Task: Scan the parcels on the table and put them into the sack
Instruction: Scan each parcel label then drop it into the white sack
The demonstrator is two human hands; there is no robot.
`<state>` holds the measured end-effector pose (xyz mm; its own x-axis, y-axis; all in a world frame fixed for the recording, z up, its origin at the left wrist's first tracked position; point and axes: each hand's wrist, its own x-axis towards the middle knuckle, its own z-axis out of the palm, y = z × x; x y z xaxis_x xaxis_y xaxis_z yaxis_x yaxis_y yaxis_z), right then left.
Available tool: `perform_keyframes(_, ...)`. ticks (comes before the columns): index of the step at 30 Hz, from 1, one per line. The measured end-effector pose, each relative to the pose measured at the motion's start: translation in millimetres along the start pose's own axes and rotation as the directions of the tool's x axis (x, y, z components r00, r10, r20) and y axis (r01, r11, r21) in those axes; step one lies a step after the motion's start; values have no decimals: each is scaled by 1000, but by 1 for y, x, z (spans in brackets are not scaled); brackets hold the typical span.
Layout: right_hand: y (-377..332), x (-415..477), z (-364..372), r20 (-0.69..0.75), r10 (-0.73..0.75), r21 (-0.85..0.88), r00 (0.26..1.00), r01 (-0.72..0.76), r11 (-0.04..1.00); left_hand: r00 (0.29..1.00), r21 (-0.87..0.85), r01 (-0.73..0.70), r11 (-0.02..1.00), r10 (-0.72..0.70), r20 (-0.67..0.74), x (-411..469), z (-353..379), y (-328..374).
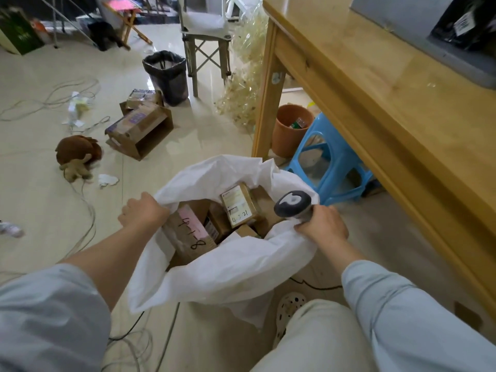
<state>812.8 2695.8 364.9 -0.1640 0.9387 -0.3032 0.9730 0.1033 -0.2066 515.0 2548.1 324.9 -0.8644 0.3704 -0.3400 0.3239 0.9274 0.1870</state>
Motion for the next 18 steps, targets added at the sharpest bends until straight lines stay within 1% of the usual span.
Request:
perform_keyframes(1, 1, -4, -1, -11, -15, 3, 1000, 15, 1000, 999, 43, -29, 999, 30, -26, -6, 0, 7)
perform_keyframes(3, 3, -11, -5, -12, -42, 56, 999, 42, 998, 988, 75, -135, 988, 140, -66, -20, -2, 24)
perform_keyframes(4, 3, -14, -9, -8, -50, 112, 999, 50, 992, 977, 73, -197, 978, 202, -67, -27, -3, 36)
perform_keyframes(6, 3, -22, -19, -4, -55, 285, 998, 53, 957, 947, 66, -315, 947, 318, -48, -47, -9, 64)
perform_keyframes(7, 2, -27, -27, -2, -53, 390, 999, 50, 919, 926, 74, -370, 926, 374, -46, -58, -13, 79)
perform_keyframes(9, 0, -38, -43, 12, -34, 586, 999, 21, 810, 877, 85, -471, 878, 476, -59, -82, -23, 109)
perform_keyframes(12, 0, -58, -70, -15, 33, 810, 999, -7, 586, 803, 55, -585, 809, 587, -101, -118, -39, 146)
perform_keyframes(13, 3, -64, -80, -38, 54, 852, 998, 4, 523, 775, 38, -622, 782, 622, -116, -130, -43, 157)
perform_keyframes(15, 12, -80, -101, -47, 96, 901, 994, 0, 435, 710, -7, -696, 718, 687, -152, -154, -54, 177)
perform_keyframes(16, 17, -89, -111, -33, 121, 914, 992, -19, 405, 680, -26, -727, 686, 715, -161, -168, -59, 187)
perform_keyframes(18, 31, -104, -130, -6, 170, 924, 985, -60, 377, 628, -47, -776, 629, 762, -158, -193, -70, 208)
